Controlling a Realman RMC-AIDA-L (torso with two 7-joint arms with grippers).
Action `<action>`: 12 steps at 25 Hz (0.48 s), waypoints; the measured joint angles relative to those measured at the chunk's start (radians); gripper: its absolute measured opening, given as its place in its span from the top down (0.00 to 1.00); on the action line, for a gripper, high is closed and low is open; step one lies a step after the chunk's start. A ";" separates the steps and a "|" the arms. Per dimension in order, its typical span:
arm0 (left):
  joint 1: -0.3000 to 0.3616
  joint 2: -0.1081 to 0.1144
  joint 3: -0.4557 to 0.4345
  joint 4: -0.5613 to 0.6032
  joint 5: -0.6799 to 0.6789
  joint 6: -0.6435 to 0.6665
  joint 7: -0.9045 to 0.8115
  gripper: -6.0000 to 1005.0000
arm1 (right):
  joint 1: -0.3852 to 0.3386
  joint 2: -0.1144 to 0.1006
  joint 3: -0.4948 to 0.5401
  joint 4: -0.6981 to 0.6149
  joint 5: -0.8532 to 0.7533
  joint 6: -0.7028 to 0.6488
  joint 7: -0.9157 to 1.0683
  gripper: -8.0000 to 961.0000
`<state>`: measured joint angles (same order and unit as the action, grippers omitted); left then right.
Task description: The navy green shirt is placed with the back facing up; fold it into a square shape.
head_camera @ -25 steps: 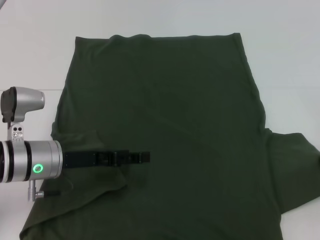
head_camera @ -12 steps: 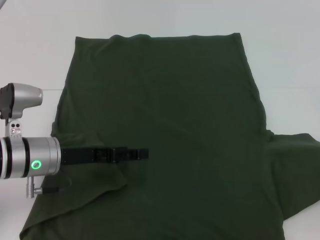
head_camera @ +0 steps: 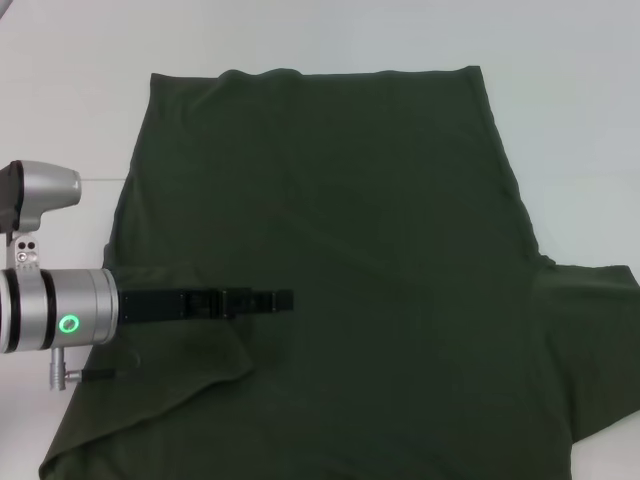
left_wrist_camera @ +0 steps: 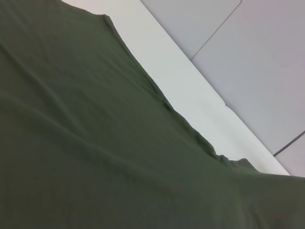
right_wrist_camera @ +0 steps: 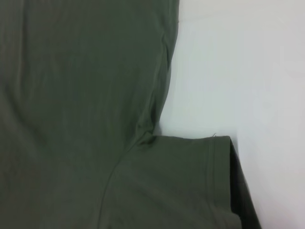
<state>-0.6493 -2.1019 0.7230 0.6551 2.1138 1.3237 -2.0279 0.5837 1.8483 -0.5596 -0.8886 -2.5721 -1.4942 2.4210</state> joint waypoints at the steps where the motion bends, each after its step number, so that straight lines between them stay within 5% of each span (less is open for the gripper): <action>1: 0.000 0.000 0.000 0.000 0.000 0.000 0.000 0.12 | -0.002 0.000 0.002 -0.009 0.000 -0.009 0.004 0.94; 12: 0.000 0.002 -0.002 0.000 0.004 0.001 0.001 0.12 | 0.009 0.001 -0.005 -0.071 -0.066 -0.047 0.030 0.93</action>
<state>-0.6489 -2.0995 0.7209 0.6551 2.1179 1.3247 -2.0268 0.5928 1.8491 -0.5642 -0.9600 -2.6381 -1.5410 2.4512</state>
